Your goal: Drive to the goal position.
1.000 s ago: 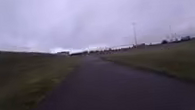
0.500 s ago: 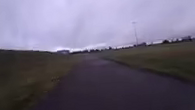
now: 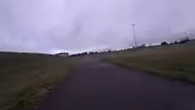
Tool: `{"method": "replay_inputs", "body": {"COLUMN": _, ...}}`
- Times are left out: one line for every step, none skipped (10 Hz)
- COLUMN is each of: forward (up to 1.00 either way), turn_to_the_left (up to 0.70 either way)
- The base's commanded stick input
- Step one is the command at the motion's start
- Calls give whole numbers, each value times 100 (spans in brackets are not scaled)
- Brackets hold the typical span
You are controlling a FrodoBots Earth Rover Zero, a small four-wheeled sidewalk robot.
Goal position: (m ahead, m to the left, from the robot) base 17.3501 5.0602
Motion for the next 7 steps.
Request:
{"method": "replay_inputs", "body": {"forward": 100, "turn_to_the_left": 4}}
{"method": "replay_inputs", "body": {"forward": 100, "turn_to_the_left": 4}}
{"method": "replay_inputs", "body": {"forward": 100, "turn_to_the_left": 4}}
{"method": "replay_inputs", "body": {"forward": 100, "turn_to_the_left": 4}}
{"method": "replay_inputs", "body": {"forward": 100, "turn_to_the_left": 3}}
{"method": "replay_inputs", "body": {"forward": 100, "turn_to_the_left": 3}}
{"method": "replay_inputs", "body": {"forward": 100, "turn_to_the_left": 3}}
